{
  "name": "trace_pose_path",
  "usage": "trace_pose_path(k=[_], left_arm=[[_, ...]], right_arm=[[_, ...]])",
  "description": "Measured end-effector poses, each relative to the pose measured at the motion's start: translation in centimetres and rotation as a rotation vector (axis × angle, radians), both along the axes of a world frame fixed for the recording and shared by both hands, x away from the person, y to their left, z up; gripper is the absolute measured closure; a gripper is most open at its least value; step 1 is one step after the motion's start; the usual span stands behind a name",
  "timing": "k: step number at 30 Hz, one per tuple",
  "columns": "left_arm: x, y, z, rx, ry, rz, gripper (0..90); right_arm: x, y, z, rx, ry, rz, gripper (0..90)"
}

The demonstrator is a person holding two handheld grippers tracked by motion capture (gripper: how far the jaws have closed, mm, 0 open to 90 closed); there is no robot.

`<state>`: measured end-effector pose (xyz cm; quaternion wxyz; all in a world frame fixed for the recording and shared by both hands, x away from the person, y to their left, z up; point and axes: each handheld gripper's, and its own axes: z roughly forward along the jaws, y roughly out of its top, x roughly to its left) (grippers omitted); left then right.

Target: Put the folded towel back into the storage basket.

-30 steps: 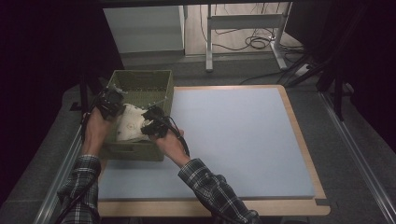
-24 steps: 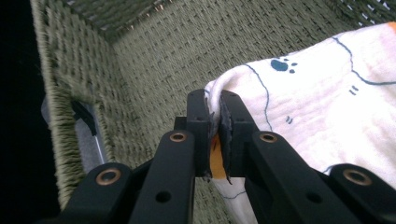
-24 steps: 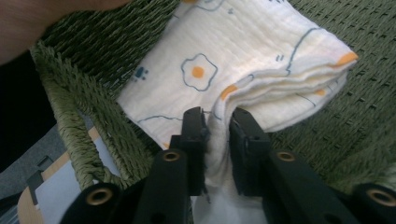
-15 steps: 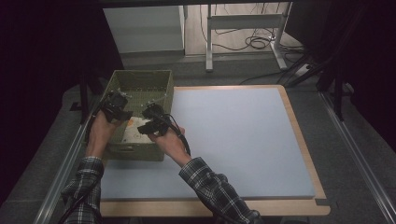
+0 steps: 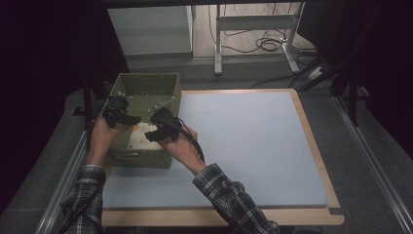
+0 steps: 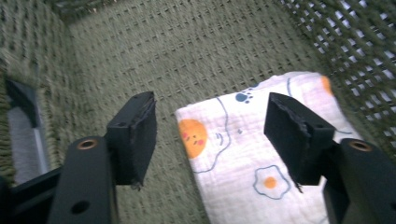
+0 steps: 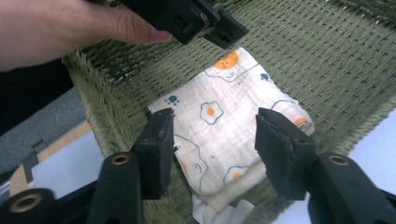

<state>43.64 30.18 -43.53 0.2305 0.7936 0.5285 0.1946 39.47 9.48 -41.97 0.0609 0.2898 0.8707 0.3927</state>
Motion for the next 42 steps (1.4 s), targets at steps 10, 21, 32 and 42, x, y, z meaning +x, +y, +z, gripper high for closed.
trace_pose_path(k=[10,21,32,42], left_arm=[[-0.2,-0.1,0.2,-0.074,0.002,-0.029,21.4],[-0.5,-1.4,0.8,-0.11,0.009,-0.051,11.2],[-1.1,-2.9,1.6,-0.165,0.006,-0.073,7.3],[-1.5,-5.7,2.6,-0.199,-0.014,-0.126,5.1]], right_arm=[[-0.6,-1.7,0.9,-0.01,-0.04,0.035,29.9],[-0.9,-4.4,1.5,0.013,-0.075,0.04,19.5],[-1.4,-8.3,0.7,0.005,-0.088,0.058,13.8],[-1.7,-12.2,-0.4,-0.006,-0.094,0.054,10.3]])
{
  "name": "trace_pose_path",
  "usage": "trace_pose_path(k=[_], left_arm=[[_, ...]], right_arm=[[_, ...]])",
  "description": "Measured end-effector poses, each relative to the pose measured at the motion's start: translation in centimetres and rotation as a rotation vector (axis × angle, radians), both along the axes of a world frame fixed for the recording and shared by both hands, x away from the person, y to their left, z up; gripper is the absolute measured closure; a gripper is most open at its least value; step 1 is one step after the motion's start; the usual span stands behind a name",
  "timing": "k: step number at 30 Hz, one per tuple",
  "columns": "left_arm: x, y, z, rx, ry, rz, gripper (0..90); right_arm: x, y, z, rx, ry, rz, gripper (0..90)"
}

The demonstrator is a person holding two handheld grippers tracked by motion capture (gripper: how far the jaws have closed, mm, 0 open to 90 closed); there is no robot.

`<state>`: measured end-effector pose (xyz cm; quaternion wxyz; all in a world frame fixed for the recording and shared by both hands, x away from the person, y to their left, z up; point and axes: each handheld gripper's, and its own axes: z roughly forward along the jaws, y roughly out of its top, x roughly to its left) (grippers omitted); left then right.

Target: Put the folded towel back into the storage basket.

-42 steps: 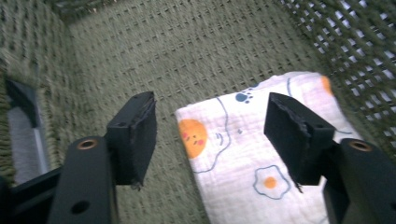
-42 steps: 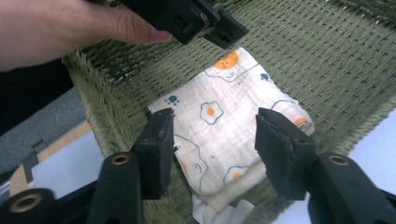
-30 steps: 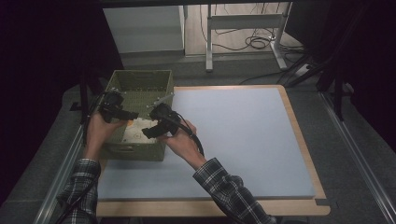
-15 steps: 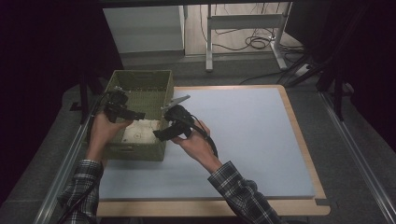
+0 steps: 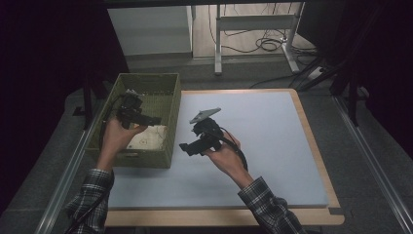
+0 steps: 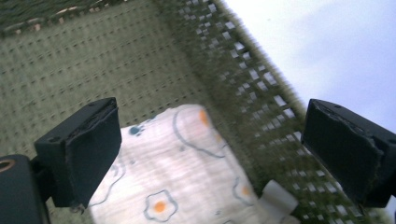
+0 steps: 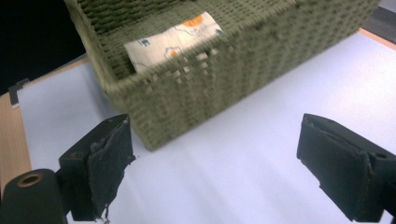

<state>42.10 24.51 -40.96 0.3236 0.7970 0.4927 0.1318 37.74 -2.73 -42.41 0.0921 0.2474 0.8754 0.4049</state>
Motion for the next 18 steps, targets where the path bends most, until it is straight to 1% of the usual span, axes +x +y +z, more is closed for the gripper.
trace_pose_path(k=[2,4,6,8,9,10,11,15,18], left_arm=[[-0.1,-0.7,0.2,0.004,-0.005,-0.013,4.6],[-0.2,-1.6,0.4,-0.001,-0.009,-0.03,4.2],[-0.3,-2.4,0.5,0.001,-0.02,-0.041,4.0],[-0.4,-3.3,0.7,-0.005,-0.027,-0.058,3.9],[-0.4,-3.6,0.8,-0.005,-0.029,-0.064,3.6],[-0.5,-4.1,0.8,-0.005,-0.032,-0.073,3.5],[-0.5,-4.5,0.8,-0.007,-0.033,-0.083,3.5],[-0.8,-6.3,0.9,-0.013,-0.045,-0.114,3.0],[-1.0,-7.7,0.8,-0.003,-0.054,-0.146,2.7]], right_arm=[[0.0,-0.9,-0.2,0.004,-0.001,-0.005,9.8],[-0.1,-1.8,-0.4,0.003,0.0,-0.01,9.2],[-0.1,-2.7,-0.6,0.001,0.004,-0.017,8.6],[-0.1,-3.7,-0.8,-0.001,0.0,-0.023,8.0],[-0.2,-4.6,-1.1,-0.007,-0.003,-0.031,7.4],[-0.2,-5.0,-1.2,-0.007,-0.005,-0.035,7.3],[-0.2,-5.0,-1.2,-0.007,-0.005,-0.035,7.3],[-0.4,-6.9,-1.6,-0.013,-0.008,-0.044,6.9],[-0.5,-8.8,-1.9,-0.028,-0.023,-0.05,6.2]])
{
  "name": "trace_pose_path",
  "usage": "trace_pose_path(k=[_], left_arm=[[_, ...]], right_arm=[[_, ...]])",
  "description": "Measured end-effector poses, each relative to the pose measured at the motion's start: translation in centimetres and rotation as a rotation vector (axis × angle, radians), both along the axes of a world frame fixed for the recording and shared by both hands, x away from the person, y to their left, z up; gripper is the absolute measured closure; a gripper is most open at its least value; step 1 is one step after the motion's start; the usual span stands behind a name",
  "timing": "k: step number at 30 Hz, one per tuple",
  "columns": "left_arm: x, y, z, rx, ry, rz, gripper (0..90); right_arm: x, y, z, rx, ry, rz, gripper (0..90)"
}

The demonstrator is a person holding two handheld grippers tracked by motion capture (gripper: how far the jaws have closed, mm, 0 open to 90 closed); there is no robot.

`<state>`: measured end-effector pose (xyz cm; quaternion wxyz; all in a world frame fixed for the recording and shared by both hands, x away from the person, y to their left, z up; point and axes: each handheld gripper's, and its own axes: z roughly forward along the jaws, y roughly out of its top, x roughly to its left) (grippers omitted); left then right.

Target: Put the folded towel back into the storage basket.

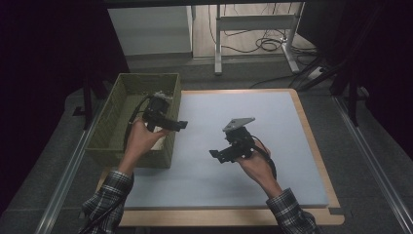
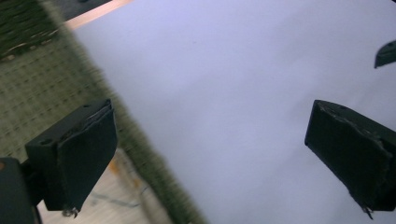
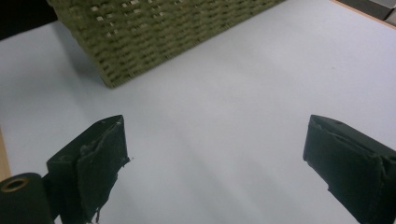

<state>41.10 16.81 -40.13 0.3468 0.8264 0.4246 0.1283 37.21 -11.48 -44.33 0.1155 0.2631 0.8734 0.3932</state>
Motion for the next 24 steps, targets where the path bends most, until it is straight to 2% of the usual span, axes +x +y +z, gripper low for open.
trace_pose_path(k=[5,8,10,14,24], left_arm=[[-0.6,-2.7,-0.2,0.012,-0.02,-0.044,2.4],[-0.9,-4.1,-0.4,0.009,-0.027,-0.072,2.3],[-1.1,-4.9,-0.6,0.001,-0.03,-0.086,2.3],[-1.5,-6.2,-1.1,-0.012,-0.035,-0.109,2.4],[-3.0,-8.8,-2.9,-0.032,-0.052,-0.159,2.4]], right_arm=[[-0.2,-1.8,-0.2,0.001,-0.011,-0.014,6.0],[-0.5,-3.8,-0.3,0.01,-0.016,-0.035,6.0],[-0.6,-4.3,-0.3,0.008,-0.019,-0.041,6.0],[-0.9,-6.5,-0.4,0.005,-0.026,-0.067,6.0],[-1.5,-10.3,-0.9,0.01,-0.035,-0.115,6.0]])
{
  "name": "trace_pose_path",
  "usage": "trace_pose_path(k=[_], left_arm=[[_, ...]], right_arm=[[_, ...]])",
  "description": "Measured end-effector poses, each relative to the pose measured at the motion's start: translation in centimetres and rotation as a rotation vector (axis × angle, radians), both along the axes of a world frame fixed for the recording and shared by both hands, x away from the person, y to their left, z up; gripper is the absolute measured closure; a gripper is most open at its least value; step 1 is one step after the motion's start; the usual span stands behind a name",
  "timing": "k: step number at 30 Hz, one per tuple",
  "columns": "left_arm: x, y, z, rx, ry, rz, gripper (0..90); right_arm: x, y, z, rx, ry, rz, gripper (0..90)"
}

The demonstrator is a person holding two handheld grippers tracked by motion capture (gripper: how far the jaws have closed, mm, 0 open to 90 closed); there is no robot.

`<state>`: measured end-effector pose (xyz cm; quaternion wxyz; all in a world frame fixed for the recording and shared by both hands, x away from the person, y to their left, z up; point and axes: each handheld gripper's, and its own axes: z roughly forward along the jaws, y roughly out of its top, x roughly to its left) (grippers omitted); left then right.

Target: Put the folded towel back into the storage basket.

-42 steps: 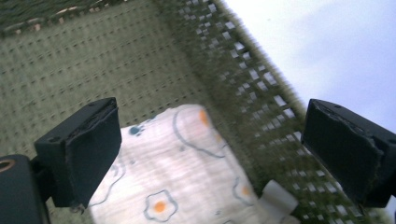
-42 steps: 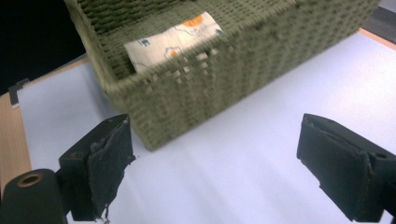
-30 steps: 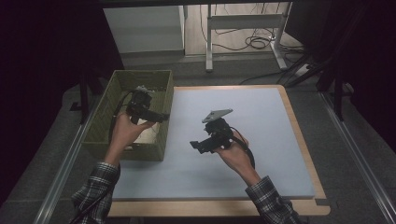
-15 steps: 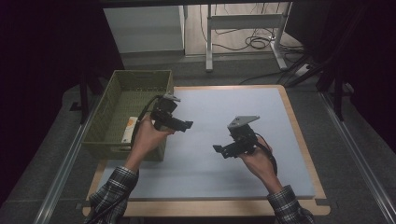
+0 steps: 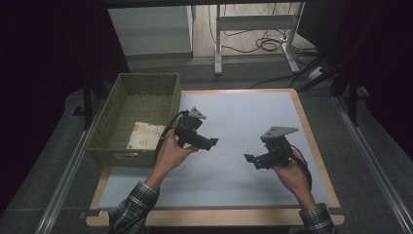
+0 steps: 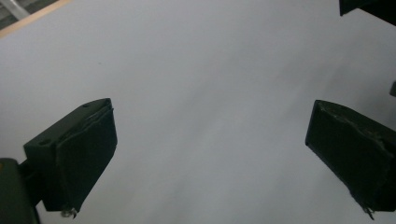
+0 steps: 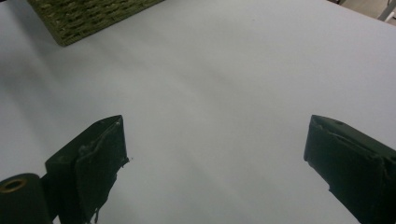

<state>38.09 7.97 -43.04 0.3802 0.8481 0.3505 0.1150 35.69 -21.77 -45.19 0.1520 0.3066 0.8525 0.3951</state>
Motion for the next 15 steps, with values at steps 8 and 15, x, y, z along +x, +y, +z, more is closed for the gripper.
trace_pose_path(k=[8,15], left_arm=[[-1.7,-1.3,-2.2,-0.001,-0.017,-0.022,2.4],[-3.5,-1.6,-4.3,0.0,-0.024,-0.032,2.3]], right_arm=[[-0.6,-2.5,-1.3,-0.001,0.014,-0.023,6.0],[-1.7,-3.7,-2.4,-0.023,-0.004,-0.034,6.0]])
